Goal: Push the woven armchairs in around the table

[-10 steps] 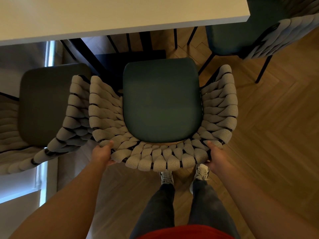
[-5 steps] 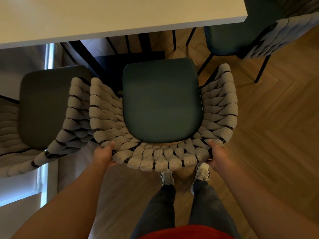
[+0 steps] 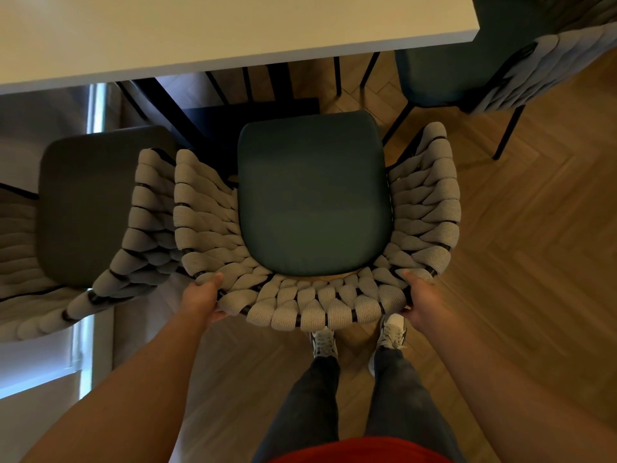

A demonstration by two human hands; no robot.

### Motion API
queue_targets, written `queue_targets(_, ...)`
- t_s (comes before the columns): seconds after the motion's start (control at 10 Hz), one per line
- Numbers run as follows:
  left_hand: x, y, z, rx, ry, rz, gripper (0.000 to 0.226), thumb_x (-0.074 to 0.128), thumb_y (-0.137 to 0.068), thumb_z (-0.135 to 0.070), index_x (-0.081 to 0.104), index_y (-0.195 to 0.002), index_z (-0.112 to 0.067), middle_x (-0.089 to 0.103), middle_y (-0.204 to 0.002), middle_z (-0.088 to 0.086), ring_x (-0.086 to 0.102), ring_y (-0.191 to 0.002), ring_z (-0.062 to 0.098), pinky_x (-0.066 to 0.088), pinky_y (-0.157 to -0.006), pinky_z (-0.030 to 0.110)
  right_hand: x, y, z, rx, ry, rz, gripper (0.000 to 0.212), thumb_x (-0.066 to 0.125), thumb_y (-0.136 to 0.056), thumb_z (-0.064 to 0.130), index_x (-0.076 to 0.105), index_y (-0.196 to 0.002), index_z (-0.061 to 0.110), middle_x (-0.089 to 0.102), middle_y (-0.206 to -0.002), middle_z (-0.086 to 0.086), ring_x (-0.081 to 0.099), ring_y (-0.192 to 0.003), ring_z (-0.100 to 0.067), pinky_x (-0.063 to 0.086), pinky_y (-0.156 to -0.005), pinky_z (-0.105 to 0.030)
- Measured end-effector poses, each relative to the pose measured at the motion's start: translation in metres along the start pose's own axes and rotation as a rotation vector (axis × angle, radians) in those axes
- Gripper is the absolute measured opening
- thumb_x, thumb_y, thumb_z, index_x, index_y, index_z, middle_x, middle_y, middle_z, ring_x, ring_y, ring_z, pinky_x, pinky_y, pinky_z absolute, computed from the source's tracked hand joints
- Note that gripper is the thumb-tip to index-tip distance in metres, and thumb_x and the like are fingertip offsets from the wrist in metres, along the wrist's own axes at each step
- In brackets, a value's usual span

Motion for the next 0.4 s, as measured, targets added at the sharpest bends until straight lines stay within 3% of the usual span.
queue_targets(0.1,0.002,0.004,-0.001,0.002,0.002,-0.002,0.046,0.057,-0.099,-0.029,0.043,-0.138,-0.009,0.058,-0.124,0.017,0.061,-0.107,0.036,0.054,-0.083,0.050,-0.017,0.013,0.042,-0.421,0.230,-0.299,0.068,0.071,-0.081,0.028,0.042,-0.138,0.005,0.054,-0.135,-0.015,0.054,-0.121,-0.033,0.046,-0.101,-0.050)
queue_targets(0.2,-0.002,0.005,-0.004,0.034,-0.078,-0.012,0.052,0.057,-0.097,-0.038,0.044,-0.139,-0.010,0.058,-0.131,0.016,0.061,-0.112,0.036,0.053,-0.092,0.051,0.000,0.045,0.070,-0.660,0.480,-0.357,0.076,0.065,-0.087,0.028,0.028,-0.150,0.009,0.031,-0.155,-0.013,0.028,-0.143,-0.032,0.028,-0.115,-0.050)
queue_targets(0.3,-0.013,0.004,-0.013,0.169,-0.331,-0.092,0.055,0.052,-0.097,-0.043,0.046,-0.136,-0.005,0.057,-0.133,0.015,0.055,-0.117,0.036,0.047,-0.096,0.045,0.029,0.072,0.079,-0.852,0.656,-0.320,0.062,0.059,-0.092,0.024,0.034,-0.148,0.011,0.031,-0.156,-0.012,0.026,-0.144,-0.030,0.028,-0.115,-0.049)
queue_targets(0.4,-0.028,0.002,-0.021,0.278,-0.541,-0.191,0.060,0.042,-0.094,-0.055,0.049,-0.135,-0.012,0.060,-0.127,0.015,0.056,-0.113,0.037,0.046,-0.097,0.052,0.086,0.088,0.064,-0.937,0.880,-0.045,0.049,0.054,-0.096,0.030,0.044,-0.142,0.014,0.042,-0.149,-0.007,0.037,-0.138,-0.023,0.034,-0.111,-0.041)
Point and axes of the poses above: each hand's wrist, its own y-axis away from the middle knuckle, its own x-axis out of the palm, z = x × y, the point moved 9 cm from there along -y, towards the middle knuckle
